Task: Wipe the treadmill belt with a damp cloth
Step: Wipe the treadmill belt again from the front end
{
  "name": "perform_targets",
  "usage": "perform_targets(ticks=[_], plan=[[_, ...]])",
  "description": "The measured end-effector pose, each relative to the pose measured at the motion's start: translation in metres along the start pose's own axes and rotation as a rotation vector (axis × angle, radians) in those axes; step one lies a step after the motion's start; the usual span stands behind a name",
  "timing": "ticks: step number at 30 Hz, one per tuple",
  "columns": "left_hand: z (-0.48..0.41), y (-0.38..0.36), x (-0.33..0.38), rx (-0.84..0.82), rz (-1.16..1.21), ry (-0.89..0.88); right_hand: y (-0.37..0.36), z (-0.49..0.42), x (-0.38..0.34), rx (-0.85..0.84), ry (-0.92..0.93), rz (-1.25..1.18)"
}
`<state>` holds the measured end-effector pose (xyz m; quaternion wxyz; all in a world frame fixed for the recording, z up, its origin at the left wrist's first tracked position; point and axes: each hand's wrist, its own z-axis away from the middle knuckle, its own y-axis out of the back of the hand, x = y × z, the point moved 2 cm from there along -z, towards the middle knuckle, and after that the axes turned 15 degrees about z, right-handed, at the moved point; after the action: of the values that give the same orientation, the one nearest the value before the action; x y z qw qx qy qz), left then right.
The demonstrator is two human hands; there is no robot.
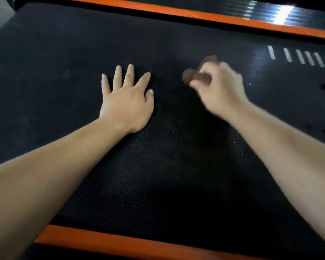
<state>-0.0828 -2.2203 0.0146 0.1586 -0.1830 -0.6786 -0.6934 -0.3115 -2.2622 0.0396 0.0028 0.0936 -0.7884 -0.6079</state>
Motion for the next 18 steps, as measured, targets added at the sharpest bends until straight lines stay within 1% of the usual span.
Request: perform_targets(ticks=[3, 4, 5, 6, 9, 10, 11, 12, 14, 15, 16, 17, 18], plan=[[-0.001, -0.001, 0.002, -0.003, -0.024, -0.009, 0.009, 0.048, -0.018, -0.104, 0.221, -0.123], [-0.001, -0.001, 0.002, -0.002, -0.027, -0.013, 0.012, 0.049, -0.017, -0.113, 0.284, -0.095], [-0.001, -0.001, 0.002, -0.002, -0.030, -0.015, 0.012, 0.038, -0.014, -0.083, 0.308, -0.044], [-0.001, -0.001, 0.002, -0.006, -0.033, -0.015, 0.009, 0.017, -0.009, -0.022, 0.295, 0.003], [-0.001, 0.000, 0.002, -0.022, -0.034, -0.003, -0.002, -0.045, 0.007, 0.000, -0.024, 0.001], [-0.001, 0.000, 0.002, -0.023, -0.035, -0.003, -0.007, -0.050, 0.005, 0.005, -0.070, 0.011], [-0.001, 0.000, 0.003, -0.024, -0.036, -0.004, -0.010, -0.045, 0.001, -0.016, -0.064, 0.024], [-0.001, 0.000, 0.003, -0.023, -0.038, -0.006, -0.010, -0.033, -0.007, -0.025, 0.003, 0.010], [0.000, 0.000, 0.004, -0.020, -0.048, -0.008, -0.003, 0.000, -0.021, -0.071, 0.200, -0.064], [0.000, 0.001, 0.005, -0.026, -0.051, -0.006, 0.000, 0.006, -0.020, -0.101, 0.265, -0.050], [-0.001, 0.001, 0.006, -0.031, -0.052, 0.003, -0.001, -0.003, -0.015, -0.074, 0.297, 0.005], [-0.002, 0.003, 0.007, -0.037, -0.047, 0.014, -0.003, -0.023, -0.008, -0.022, 0.274, 0.051], [-0.005, 0.005, 0.010, -0.038, -0.034, 0.024, -0.005, -0.049, -0.001, 0.010, 0.170, 0.076]])
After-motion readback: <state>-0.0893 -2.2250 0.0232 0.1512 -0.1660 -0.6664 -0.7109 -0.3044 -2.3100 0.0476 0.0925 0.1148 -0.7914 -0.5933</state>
